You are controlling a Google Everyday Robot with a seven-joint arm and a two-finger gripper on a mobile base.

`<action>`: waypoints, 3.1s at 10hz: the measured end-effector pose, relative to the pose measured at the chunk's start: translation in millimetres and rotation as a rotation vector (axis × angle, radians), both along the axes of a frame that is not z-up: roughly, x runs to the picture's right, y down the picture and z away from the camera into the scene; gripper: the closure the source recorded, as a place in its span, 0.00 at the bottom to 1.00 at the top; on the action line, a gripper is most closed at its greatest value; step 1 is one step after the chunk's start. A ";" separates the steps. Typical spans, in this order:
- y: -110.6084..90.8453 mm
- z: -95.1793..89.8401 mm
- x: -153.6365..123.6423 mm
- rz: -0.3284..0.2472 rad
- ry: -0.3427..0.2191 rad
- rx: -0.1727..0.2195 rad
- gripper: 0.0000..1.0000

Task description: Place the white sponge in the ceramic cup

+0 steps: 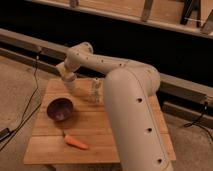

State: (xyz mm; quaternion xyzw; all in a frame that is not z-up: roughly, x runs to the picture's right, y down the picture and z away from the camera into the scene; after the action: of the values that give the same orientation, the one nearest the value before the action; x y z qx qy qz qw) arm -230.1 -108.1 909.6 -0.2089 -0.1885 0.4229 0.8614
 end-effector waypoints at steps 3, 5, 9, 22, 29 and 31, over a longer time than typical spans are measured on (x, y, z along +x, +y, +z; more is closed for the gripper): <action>8.6 16.6 3.0 0.011 -0.044 -0.002 1.00; 14.0 23.7 2.9 0.000 -0.063 -0.010 1.00; 15.9 28.0 0.7 -0.024 -0.081 -0.020 0.75; 17.0 15.8 -11.6 -0.052 -0.101 -0.024 0.22; 12.7 -0.2 -6.5 -0.047 -0.032 -0.069 0.22; 17.2 -15.0 3.9 -0.045 0.089 -0.148 0.22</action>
State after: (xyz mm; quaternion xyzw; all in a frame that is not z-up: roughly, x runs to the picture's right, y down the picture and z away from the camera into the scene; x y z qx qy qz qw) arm -226.2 -90.9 894.6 -0.2571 -0.1134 0.4252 0.8604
